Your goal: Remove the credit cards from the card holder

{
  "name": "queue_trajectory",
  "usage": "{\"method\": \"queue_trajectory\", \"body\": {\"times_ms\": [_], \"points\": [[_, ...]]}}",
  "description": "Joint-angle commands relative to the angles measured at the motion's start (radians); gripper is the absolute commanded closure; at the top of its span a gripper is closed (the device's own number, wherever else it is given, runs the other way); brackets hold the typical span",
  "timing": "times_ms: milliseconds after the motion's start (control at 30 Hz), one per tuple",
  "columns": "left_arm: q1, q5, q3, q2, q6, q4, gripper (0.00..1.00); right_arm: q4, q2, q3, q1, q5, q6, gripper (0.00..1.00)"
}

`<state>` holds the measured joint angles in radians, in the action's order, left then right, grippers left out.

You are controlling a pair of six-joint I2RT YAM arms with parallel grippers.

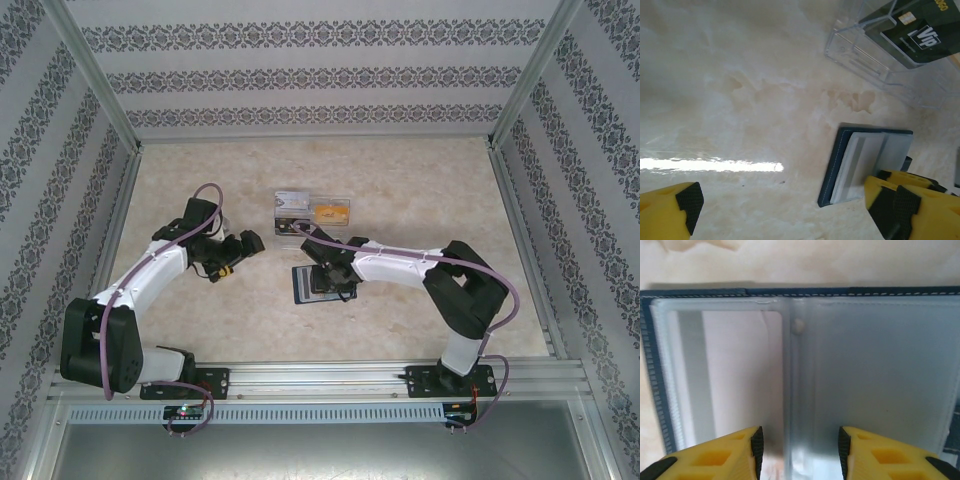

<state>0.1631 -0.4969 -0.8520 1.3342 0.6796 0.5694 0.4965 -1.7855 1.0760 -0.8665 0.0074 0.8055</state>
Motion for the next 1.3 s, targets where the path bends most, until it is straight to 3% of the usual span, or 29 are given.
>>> {"method": "queue_trajectory", "body": {"times_ms": [0,300,400,600,833,1000,1267], "points": [[0.030,-0.031,0.013,0.025,0.041,-0.063,0.00,0.031,-0.026,0.007,0.000,-0.012,0.009,0.55],[0.141,-0.063,-0.003,0.100,0.087,-0.143,0.03,0.024,-0.035,-0.040,0.020,-0.011,0.019,0.61],[0.204,-0.078,-0.012,0.136,0.115,-0.173,0.11,0.015,-0.031,-0.056,0.028,-0.017,0.020,0.63],[0.309,-0.101,-0.023,0.212,0.164,-0.254,0.41,-0.008,-0.027,-0.068,0.041,-0.039,0.017,0.66],[0.355,-0.108,-0.056,0.294,0.185,-0.303,0.58,-0.014,-0.024,-0.074,0.052,-0.044,0.013,0.68],[0.384,-0.096,-0.072,0.343,0.192,-0.318,0.64,-0.015,-0.023,-0.079,0.053,-0.047,0.015,0.68],[0.412,-0.032,-0.082,0.372,0.182,-0.266,0.66,-0.018,-0.021,-0.082,0.055,-0.047,0.020,0.69]]}}
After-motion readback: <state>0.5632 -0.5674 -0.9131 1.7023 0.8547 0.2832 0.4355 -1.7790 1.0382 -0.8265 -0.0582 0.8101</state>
